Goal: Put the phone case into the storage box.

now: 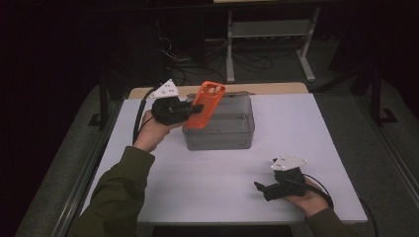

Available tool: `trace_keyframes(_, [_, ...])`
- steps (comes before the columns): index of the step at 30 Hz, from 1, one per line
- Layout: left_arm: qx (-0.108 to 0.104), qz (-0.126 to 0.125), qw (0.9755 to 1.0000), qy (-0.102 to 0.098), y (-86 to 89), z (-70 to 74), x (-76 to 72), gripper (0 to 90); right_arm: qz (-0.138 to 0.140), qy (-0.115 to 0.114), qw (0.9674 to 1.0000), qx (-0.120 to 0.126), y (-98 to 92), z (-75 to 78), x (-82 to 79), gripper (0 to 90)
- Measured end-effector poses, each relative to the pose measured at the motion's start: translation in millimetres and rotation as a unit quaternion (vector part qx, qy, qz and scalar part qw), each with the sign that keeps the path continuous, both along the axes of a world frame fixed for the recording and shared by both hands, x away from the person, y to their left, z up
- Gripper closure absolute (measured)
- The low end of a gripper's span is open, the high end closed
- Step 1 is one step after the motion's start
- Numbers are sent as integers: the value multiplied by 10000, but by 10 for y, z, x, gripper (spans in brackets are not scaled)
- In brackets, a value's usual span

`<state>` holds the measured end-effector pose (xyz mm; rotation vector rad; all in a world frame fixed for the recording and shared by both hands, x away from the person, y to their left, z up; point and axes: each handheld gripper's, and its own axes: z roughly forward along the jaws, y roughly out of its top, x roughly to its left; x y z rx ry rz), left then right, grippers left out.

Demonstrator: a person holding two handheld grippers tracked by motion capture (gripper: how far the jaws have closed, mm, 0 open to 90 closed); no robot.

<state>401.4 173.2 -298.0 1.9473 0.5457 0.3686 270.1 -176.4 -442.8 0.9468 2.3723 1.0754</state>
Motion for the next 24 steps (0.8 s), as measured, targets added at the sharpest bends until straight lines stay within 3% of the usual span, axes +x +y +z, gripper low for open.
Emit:
trace_keyframes(15, [143,240,9992,290,-58,-2,298,791,2,-30,10000,-1,-2,3,-4,0])
trace_keyframes(21, [306,336,9973,577,-90,-67,393,791,-14,-42,10000,10,-11,5,-2,0])
trace_keyframes(24, [540,399,9953,696,-117,-86,456,791,-6,-52,10000,-2,-20,6,1,0])
